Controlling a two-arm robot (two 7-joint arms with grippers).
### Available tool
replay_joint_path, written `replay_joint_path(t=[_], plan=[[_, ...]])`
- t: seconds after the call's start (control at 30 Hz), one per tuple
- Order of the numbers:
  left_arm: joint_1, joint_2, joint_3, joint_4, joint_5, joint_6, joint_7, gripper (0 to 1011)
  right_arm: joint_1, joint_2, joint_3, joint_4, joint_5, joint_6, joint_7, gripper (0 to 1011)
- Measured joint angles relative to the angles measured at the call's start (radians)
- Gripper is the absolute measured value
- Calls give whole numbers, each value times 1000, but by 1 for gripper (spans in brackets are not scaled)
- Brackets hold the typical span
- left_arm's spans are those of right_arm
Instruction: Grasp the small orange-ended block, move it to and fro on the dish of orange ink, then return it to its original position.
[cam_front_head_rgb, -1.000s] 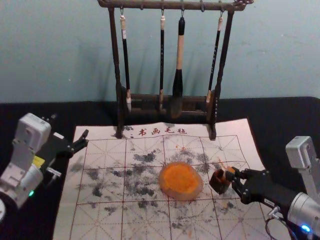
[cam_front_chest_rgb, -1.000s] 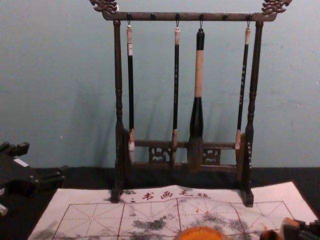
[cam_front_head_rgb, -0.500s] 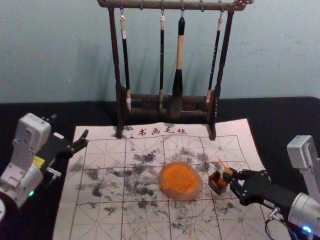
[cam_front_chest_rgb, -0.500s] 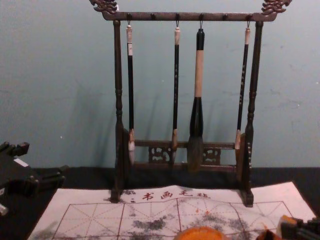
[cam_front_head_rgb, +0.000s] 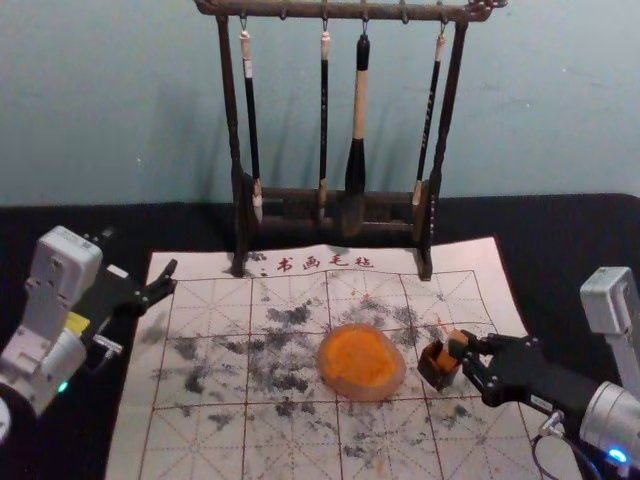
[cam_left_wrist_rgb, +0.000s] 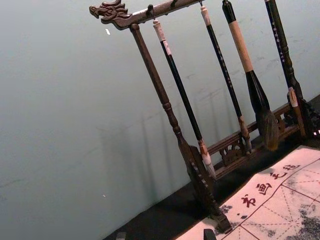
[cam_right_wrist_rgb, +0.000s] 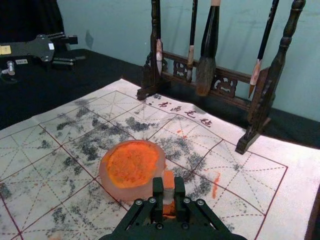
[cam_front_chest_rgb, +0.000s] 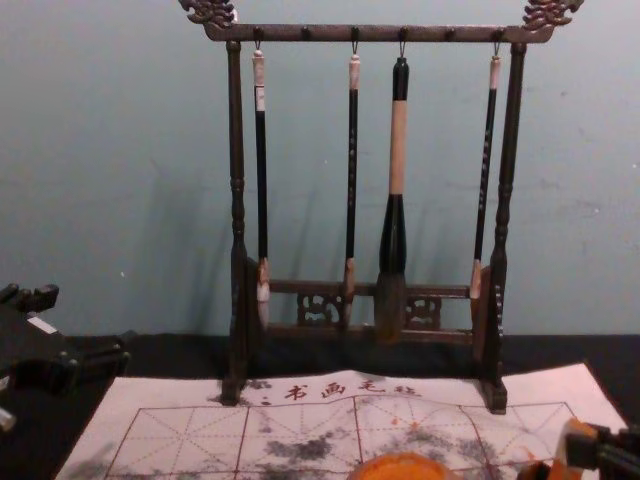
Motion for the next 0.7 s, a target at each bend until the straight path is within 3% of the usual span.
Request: replay_joint_path(t=[0.4,0.7], plan=[[0,0,0,0,0,0,0,1001,8,1,27,-28,-4,-18,-10,83],[0,0,0,0,0,0,0,1001,42,2,24,-48,-23,-6,-10,83]])
